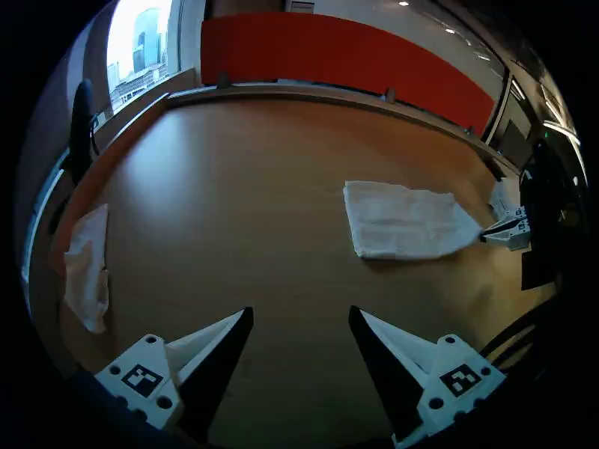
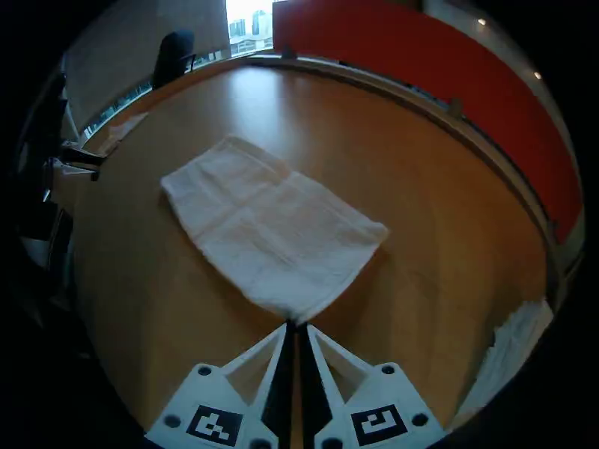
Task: Fold towel
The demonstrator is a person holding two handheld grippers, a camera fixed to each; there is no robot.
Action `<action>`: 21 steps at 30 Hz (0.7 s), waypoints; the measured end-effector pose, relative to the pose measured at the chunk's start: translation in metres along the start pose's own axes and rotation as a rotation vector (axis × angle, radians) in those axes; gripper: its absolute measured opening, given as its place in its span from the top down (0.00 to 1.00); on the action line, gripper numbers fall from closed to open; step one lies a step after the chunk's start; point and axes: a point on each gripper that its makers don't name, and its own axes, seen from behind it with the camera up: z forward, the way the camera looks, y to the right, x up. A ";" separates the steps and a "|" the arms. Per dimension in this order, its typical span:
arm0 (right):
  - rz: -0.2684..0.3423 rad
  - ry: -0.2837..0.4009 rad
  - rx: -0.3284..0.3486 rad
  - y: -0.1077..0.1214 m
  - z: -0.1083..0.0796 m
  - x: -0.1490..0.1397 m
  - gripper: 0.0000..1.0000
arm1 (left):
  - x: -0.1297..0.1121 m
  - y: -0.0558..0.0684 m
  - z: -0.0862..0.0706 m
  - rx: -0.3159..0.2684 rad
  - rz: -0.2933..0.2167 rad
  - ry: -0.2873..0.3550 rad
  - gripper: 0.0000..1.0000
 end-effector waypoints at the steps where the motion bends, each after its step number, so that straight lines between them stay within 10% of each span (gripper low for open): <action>1: -0.001 0.008 -0.002 0.001 -0.003 0.003 0.96 | 0.000 0.000 0.000 0.000 0.000 0.001 0.05; 21: -0.045 0.105 -0.029 0.012 -0.035 0.051 0.96 | 0.001 0.002 -0.005 -0.005 -0.007 0.011 0.05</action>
